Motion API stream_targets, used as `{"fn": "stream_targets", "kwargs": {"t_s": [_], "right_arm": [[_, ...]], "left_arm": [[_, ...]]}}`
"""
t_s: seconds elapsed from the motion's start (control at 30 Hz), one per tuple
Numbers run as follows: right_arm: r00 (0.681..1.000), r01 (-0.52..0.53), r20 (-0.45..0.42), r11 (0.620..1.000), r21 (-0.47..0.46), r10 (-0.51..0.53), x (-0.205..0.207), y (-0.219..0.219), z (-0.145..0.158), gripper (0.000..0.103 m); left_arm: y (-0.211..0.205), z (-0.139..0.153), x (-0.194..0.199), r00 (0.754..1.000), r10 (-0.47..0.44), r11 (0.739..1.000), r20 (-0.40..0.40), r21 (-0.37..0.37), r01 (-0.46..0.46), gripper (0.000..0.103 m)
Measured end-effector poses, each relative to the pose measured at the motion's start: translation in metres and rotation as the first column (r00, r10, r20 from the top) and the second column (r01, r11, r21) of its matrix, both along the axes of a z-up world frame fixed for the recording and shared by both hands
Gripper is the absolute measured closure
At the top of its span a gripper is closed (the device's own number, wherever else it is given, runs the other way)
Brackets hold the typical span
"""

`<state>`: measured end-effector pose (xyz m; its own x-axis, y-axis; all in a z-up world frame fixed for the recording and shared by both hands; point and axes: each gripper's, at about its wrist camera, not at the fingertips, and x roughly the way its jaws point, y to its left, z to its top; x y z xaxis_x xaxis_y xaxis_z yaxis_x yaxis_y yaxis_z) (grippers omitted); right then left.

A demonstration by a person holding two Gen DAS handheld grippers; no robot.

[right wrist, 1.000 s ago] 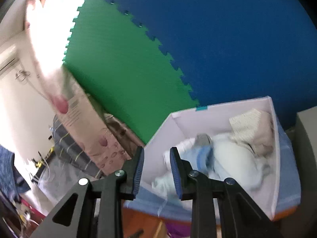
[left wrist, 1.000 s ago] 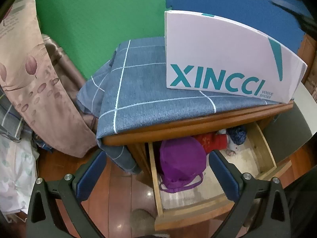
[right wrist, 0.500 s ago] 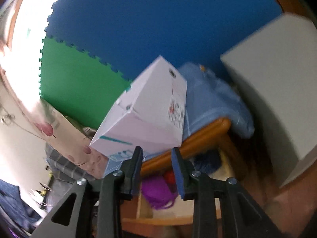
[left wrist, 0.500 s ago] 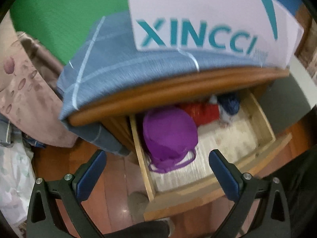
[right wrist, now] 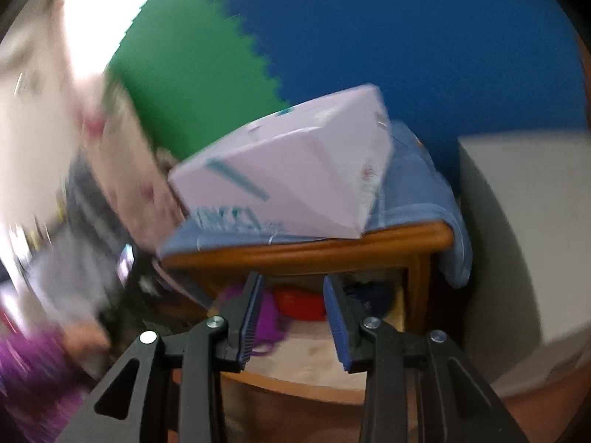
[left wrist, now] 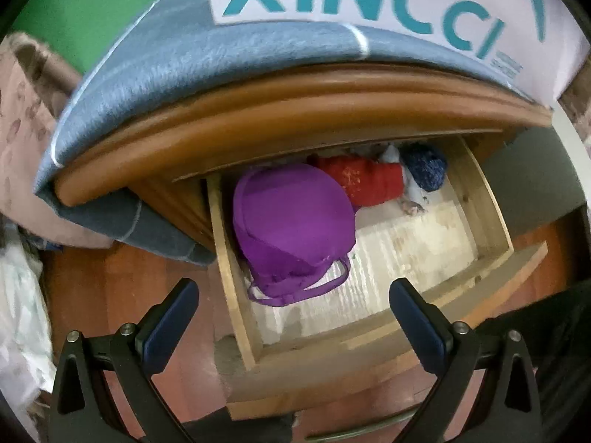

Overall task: Take underwear out of drawer
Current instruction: 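Move the left gripper down into the drawer over the purple cloth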

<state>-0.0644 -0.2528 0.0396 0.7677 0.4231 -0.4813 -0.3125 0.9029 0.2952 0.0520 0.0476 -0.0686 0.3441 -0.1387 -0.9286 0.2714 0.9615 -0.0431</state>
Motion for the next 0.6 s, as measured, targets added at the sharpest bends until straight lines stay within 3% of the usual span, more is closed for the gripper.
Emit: {"fn": "stream_targets", "kwargs": {"t_s": [0.1, 0.17, 0.3, 0.5, 0.6], "right_arm": [[0.973, -0.063, 0.209, 0.982, -0.178, 0.1, -0.019, 0.035, 0.003, 0.065], [0.945, -0.085, 0.287, 0.966, -0.245, 0.156, -0.026, 0.052, 0.0, 0.059], [0.952, -0.18, 0.217, 0.967, -0.178, 0.217, -0.015, 0.058, -0.003, 0.059], [0.976, -0.123, 0.176, 0.992, -0.027, 0.126, -0.006, 0.029, 0.001, 0.054], [0.984, -0.104, 0.15, 0.994, 0.043, 0.096, -0.003, 0.012, 0.001, 0.054]], "left_arm": [[-0.001, -0.007, 0.002, 0.999, 0.01, 1.0, -0.031, -0.008, -0.01, 0.001], [-0.004, -0.008, 0.002, 1.0, 0.004, 1.0, -0.019, 0.02, -0.003, 0.001], [-0.005, -0.009, 0.005, 1.0, 0.014, 1.0, -0.007, 0.016, -0.014, 0.001], [-0.004, -0.03, 0.016, 0.983, 0.16, 0.984, -0.087, -0.065, -0.165, 0.001], [-0.01, -0.034, 0.016, 0.976, 0.209, 0.975, -0.063, -0.067, -0.213, 0.001]]}}
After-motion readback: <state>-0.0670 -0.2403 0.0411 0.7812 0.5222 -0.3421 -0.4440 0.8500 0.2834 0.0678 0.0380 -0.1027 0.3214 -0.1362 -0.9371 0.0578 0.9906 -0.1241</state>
